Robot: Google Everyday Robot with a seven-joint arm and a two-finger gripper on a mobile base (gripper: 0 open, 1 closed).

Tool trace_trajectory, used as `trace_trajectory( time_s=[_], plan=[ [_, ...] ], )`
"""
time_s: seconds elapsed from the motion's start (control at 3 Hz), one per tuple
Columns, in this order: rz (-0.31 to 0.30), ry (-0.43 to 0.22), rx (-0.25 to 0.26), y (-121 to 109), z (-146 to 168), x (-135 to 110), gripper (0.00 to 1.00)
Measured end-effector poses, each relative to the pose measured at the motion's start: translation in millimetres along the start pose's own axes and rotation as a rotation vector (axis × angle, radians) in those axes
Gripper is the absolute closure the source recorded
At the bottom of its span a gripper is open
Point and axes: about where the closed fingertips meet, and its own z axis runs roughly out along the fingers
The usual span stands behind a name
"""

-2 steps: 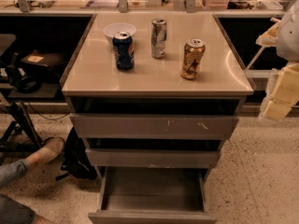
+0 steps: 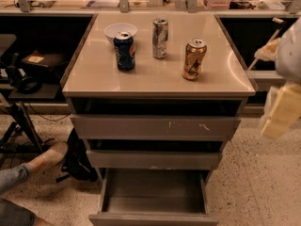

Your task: Close bottom drawer

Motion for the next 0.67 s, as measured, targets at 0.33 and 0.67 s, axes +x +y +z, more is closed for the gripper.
trace_trajectory(
  time_s=[0.33, 0.67],
  plan=[
    [-0.037, -0.112, 0.042, 50.0, 10.2, -10.2, 0.0],
    [-0.01, -0.2, 0.115, 95.5, 21.0, -11.8, 0.0]
  ],
)
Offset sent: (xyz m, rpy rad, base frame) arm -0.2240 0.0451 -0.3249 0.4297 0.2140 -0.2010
